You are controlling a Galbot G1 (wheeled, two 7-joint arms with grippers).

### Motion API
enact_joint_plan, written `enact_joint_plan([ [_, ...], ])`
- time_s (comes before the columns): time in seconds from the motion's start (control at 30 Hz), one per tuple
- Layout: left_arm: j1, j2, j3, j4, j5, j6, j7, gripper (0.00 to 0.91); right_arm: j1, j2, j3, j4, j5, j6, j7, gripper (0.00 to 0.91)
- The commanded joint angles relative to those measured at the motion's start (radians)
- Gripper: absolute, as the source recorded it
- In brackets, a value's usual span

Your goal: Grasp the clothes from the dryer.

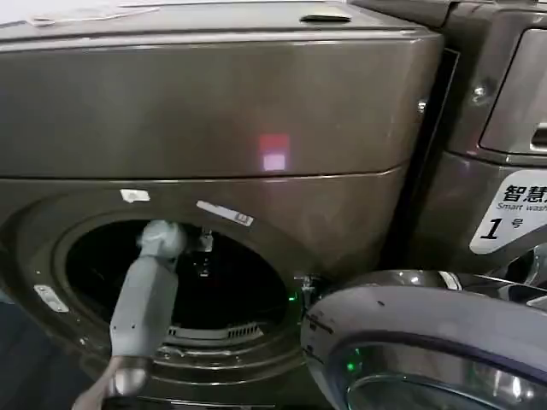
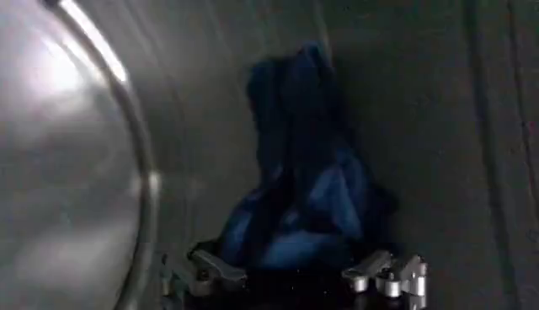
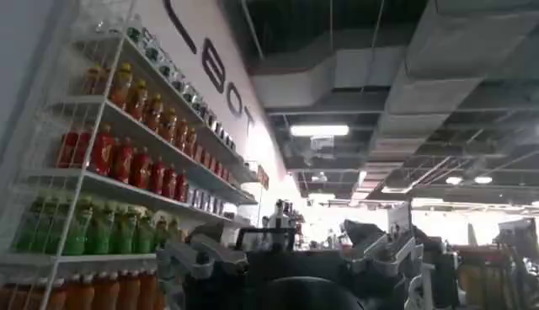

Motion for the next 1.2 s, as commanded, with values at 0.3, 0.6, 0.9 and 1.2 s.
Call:
enact_joint_plan([
  [0.3,-0.132,0.01,0.028,0.233,0.039,-0.139,0.055,0.907,0.005,0.007,-0.009,0.003,-0.008,0.007,0.001,0.907],
  [0.6,-0.157,-0.003,0.026,0.375,-0.014,-0.125,0.032,0.907,0.007,0.009,-0.015,0.007,-0.009,0.008,0.0,0.907],
  [0.9,-0.172,-0.006,-0.001,0.48,-0.021,-0.11,0.031,0.907,0.009,0.009,-0.019,0.006,-0.01,0.012,0.001,0.907],
  [1.2,-0.163,0.005,-0.003,0.482,-0.032,-0.091,0.034,0.0,0.009,0.012,-0.021,0.006,-0.009,0.014,0.0,0.907],
])
